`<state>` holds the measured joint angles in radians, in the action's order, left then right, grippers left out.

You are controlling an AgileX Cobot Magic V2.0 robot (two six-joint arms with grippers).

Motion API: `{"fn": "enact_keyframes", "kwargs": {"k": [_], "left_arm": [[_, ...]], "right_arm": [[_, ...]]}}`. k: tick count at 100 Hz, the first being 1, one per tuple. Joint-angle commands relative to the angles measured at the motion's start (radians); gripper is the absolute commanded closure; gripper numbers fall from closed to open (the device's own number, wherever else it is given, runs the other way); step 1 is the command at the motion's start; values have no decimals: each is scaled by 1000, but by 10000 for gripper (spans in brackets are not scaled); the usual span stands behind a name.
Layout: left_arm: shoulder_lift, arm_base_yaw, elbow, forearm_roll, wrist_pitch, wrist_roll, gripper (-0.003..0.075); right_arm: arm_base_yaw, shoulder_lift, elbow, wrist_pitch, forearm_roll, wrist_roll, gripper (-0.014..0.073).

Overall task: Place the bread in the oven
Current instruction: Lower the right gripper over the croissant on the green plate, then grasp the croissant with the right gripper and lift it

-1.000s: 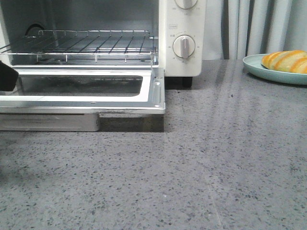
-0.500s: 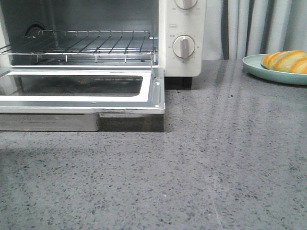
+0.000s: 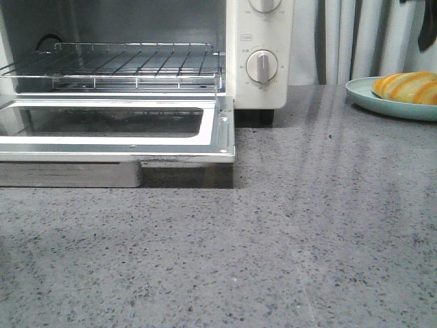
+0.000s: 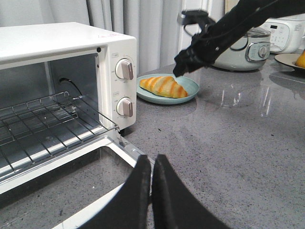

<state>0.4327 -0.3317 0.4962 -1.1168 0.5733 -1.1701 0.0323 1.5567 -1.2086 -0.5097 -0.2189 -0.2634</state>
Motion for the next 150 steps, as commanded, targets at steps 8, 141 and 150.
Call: {"fn": "enact_keyframes", "kwargs": {"k": [8,141,150], "left_arm": [[4,-4,31,-41,-32,6,742],[4,-4,31,-124,-30,6,742],[4,-6,31,-124,-30,6,742]], "right_arm": [[-13,39,-38,65,-16,12,234],[500,-425,-38,67,19,29,662],[660,-398,-38,67,19,29,662]]}}
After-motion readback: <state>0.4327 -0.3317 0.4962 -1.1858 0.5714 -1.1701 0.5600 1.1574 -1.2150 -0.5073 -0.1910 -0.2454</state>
